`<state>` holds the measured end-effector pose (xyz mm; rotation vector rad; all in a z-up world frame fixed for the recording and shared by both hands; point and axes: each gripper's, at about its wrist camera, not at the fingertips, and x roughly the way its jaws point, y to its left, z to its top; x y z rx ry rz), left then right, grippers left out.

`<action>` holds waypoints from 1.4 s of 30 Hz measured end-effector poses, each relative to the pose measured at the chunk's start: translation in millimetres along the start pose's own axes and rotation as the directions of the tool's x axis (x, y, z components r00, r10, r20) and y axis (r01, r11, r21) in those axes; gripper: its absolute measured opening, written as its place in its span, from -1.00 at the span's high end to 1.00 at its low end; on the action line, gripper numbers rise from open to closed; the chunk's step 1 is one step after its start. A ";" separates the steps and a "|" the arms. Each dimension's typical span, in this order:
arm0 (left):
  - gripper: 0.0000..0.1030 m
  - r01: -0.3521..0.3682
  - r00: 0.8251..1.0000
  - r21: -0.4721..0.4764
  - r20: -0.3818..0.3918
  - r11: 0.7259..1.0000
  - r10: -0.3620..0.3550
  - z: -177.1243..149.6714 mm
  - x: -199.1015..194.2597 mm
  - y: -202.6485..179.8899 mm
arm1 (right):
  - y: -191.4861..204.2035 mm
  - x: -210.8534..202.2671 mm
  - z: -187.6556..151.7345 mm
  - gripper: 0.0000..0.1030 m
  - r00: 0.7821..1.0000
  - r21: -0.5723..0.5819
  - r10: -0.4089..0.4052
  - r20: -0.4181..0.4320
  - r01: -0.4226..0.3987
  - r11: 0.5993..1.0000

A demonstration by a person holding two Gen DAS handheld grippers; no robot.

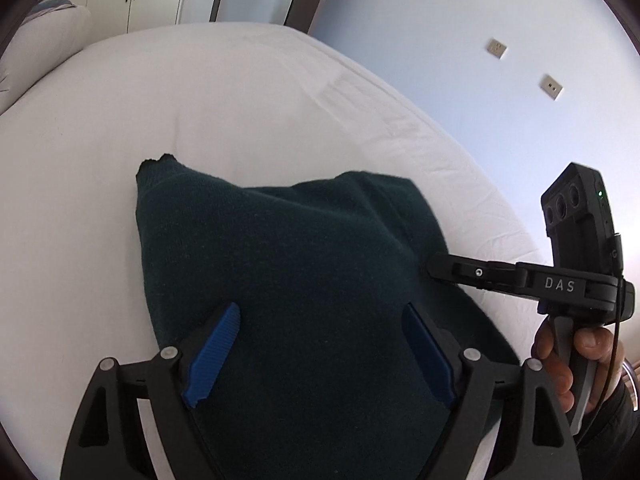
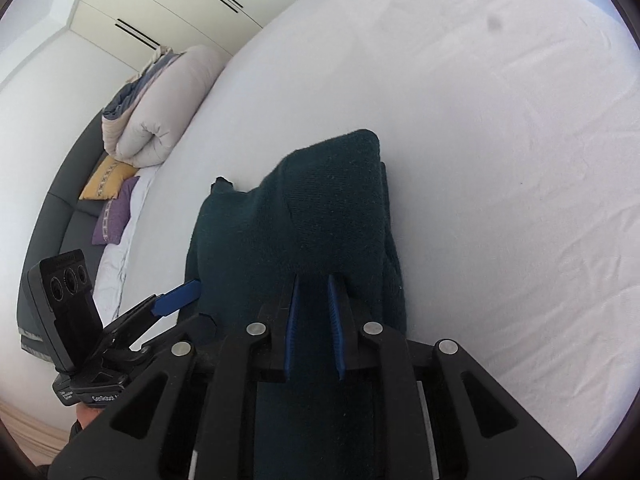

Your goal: Fold small clothes

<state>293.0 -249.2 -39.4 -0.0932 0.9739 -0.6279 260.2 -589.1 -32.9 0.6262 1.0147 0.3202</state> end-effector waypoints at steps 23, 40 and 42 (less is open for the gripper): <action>-0.12 0.009 0.987 -0.296 -0.149 0.955 -0.056 -10.9 25.8 49.1 | 3.2 38.0 -9.2 0.46 0.979 -0.056 -0.158 -0.130 0.152 0.987; 0.16 -0.120 0.992 -0.073 -0.057 0.990 0.116 -81.2 -184.2 5.3 | 196.9 -51.4 -143.9 0.61 0.965 -0.402 -0.246 0.095 0.263 0.877; 0.16 -0.134 0.990 -0.070 -0.062 0.989 0.129 -101.2 -203.6 8.9 | 211.9 -53.5 -168.7 0.61 0.971 -0.414 -0.227 0.075 0.237 0.879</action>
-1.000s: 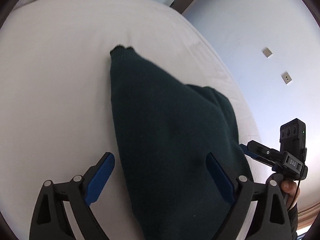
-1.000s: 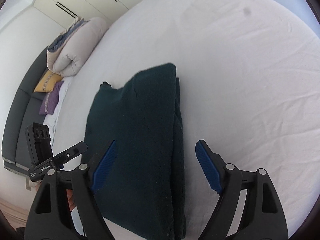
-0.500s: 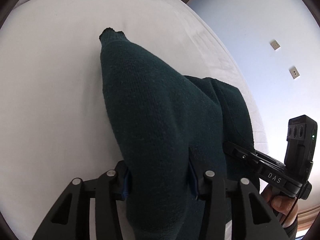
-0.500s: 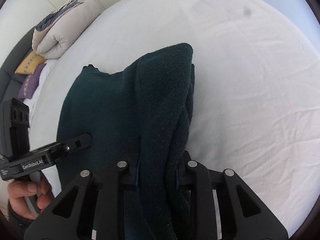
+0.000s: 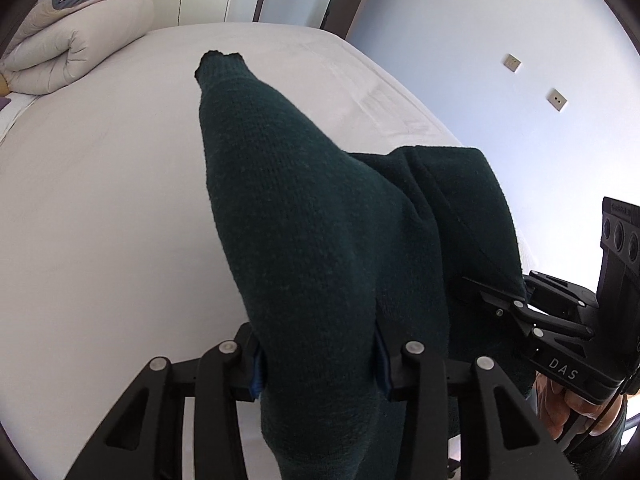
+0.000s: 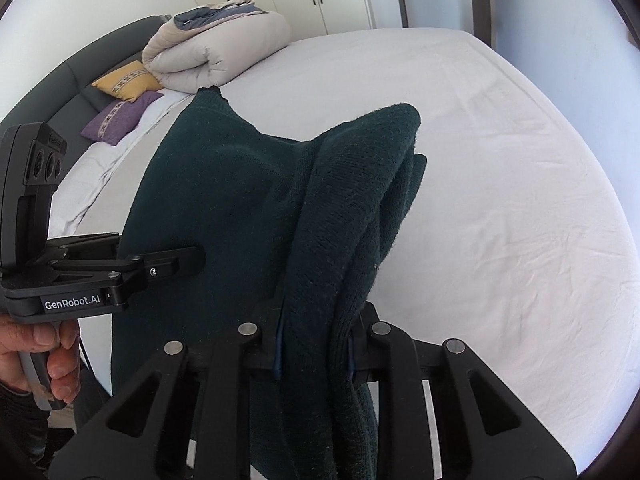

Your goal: Fold small clothes

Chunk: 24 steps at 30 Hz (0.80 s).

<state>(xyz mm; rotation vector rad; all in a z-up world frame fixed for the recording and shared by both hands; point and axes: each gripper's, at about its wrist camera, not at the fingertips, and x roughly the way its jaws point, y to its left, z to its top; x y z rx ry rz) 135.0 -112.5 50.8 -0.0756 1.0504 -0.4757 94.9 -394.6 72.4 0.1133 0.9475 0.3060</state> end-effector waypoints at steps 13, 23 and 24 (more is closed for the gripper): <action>-0.13 -0.047 0.994 -0.148 -0.109 0.988 0.031 -103.1 55.3 70.6 | 24.8 96.5 -102.9 0.57 0.983 0.143 0.066 -0.170 -0.042 0.989; -0.44 -0.094 0.994 -0.127 -0.068 0.987 0.086 -112.8 58.0 69.0 | 0.7 110.0 -115.0 0.45 0.981 0.182 0.132 -0.141 -0.105 0.978; -0.52 -0.116 0.992 -0.114 -0.062 0.987 0.109 -112.8 57.7 67.4 | 12.7 116.1 -104.1 0.44 0.982 0.172 0.126 -0.140 -0.101 0.980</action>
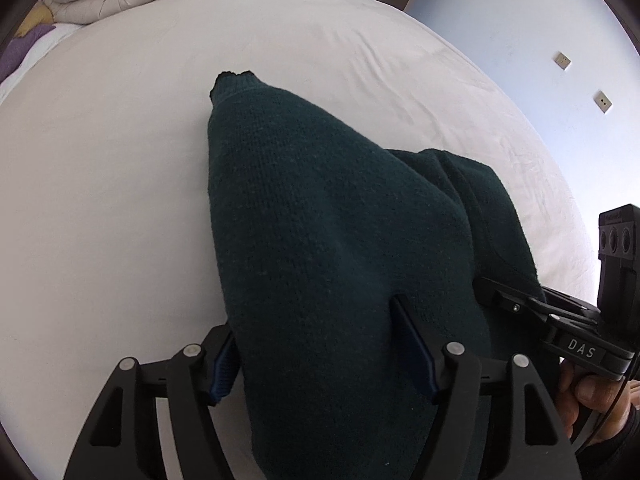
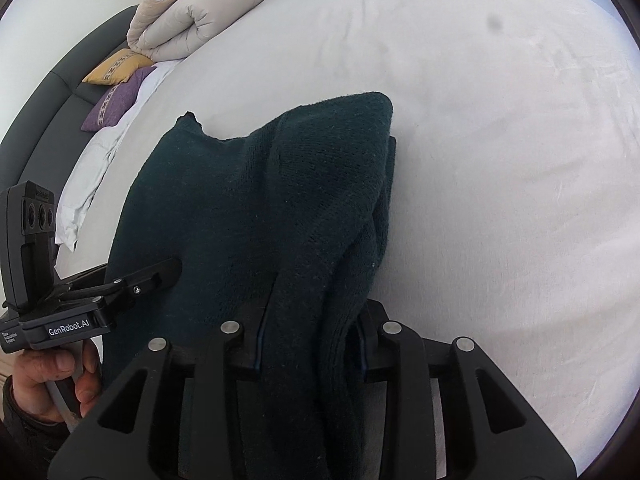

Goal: Fold small clothes
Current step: 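Release the sweater and lift both grippers away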

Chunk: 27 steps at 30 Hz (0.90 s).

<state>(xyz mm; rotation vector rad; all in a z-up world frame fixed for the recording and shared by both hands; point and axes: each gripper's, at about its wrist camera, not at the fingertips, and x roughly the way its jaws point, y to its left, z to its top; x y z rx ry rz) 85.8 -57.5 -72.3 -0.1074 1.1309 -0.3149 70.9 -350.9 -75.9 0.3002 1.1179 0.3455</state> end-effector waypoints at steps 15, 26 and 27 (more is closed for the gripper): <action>-1.00 -0.192 0.769 0.014 0.623 0.981 0.142 -53.1 -176.9 -43.0 | 11.7 -167.5 -22.8 -0.11 0.895 0.010 -0.128 0.427 0.136 0.991; -1.00 -0.478 0.482 0.035 0.846 0.877 0.229 -76.1 -291.7 -116.7 | 78.5 -339.2 -62.9 -1.00 0.465 -0.043 -0.091 0.881 0.270 0.962; -1.00 -0.433 0.523 0.056 0.829 0.900 0.200 -72.9 -293.7 -114.7 | 83.6 -348.8 -64.2 -1.00 0.454 -0.055 -0.075 0.888 0.267 0.962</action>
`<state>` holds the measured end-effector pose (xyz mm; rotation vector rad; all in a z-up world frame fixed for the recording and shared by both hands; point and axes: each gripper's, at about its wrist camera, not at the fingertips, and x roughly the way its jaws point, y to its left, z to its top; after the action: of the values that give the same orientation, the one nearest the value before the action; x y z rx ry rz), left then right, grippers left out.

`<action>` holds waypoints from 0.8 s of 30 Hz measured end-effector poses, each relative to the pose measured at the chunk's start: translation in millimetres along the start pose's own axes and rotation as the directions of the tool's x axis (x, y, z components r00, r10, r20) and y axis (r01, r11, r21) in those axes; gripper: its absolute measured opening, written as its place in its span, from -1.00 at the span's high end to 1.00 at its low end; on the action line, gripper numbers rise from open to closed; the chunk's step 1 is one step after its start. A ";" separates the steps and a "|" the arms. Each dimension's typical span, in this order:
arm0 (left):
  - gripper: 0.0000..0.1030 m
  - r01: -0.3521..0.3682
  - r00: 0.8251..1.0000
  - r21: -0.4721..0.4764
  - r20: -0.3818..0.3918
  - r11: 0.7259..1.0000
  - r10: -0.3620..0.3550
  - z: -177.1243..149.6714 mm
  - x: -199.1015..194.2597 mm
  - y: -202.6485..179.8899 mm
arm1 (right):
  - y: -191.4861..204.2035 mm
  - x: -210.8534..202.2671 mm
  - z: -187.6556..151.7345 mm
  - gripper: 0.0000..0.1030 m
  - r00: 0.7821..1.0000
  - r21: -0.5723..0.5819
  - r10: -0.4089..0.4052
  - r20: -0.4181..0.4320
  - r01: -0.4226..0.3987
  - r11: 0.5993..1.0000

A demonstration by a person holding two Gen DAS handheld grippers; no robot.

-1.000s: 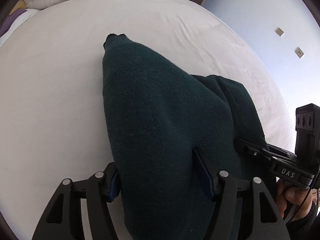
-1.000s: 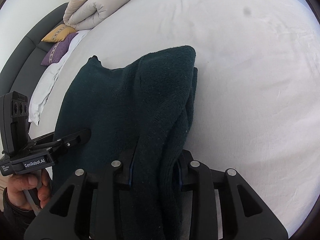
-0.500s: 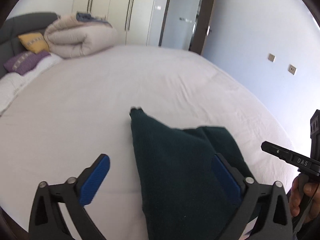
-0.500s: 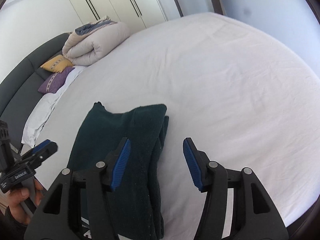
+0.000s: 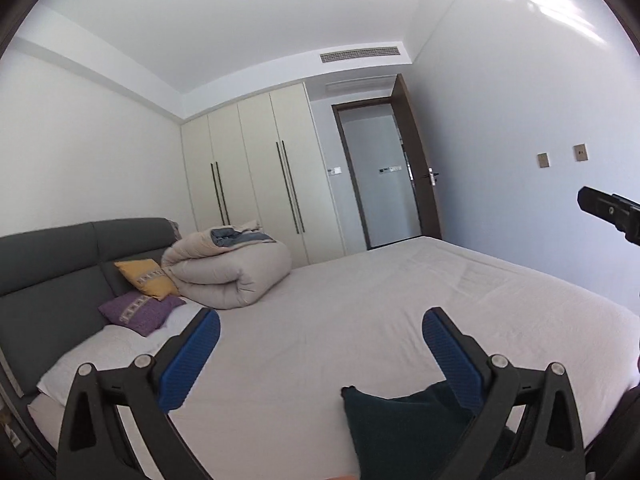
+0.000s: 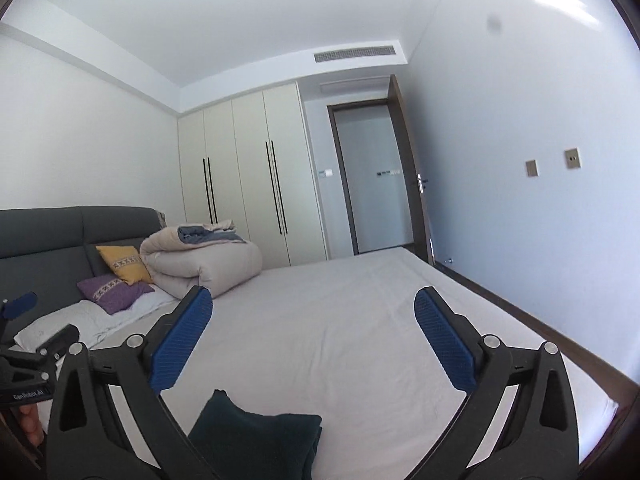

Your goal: Fold small clothes

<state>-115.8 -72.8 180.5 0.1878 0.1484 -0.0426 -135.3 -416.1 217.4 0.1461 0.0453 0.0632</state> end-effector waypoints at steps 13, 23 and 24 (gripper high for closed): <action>-1.00 0.023 0.837 -0.216 -0.529 0.976 -0.137 -111.8 57.7 -9.9 | 5.9 6.1 -47.9 -1.00 0.936 -0.113 -0.110 -0.333 0.077 0.991; -1.00 -0.045 0.775 -0.204 -0.625 0.978 -0.095 -159.7 71.2 -9.9 | 3.2 43.1 -170.2 -1.00 0.685 -0.141 -0.199 -0.701 0.141 0.980; -1.00 -0.047 0.770 -0.208 -0.631 0.977 -0.097 -162.0 72.4 -9.3 | 3.7 43.8 -176.2 -1.00 0.681 -0.143 -0.200 -0.705 0.139 0.980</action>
<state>-67.9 -53.3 10.5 -0.0242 0.8429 0.0130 -100.6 -384.1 42.0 0.0282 0.8528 -0.0705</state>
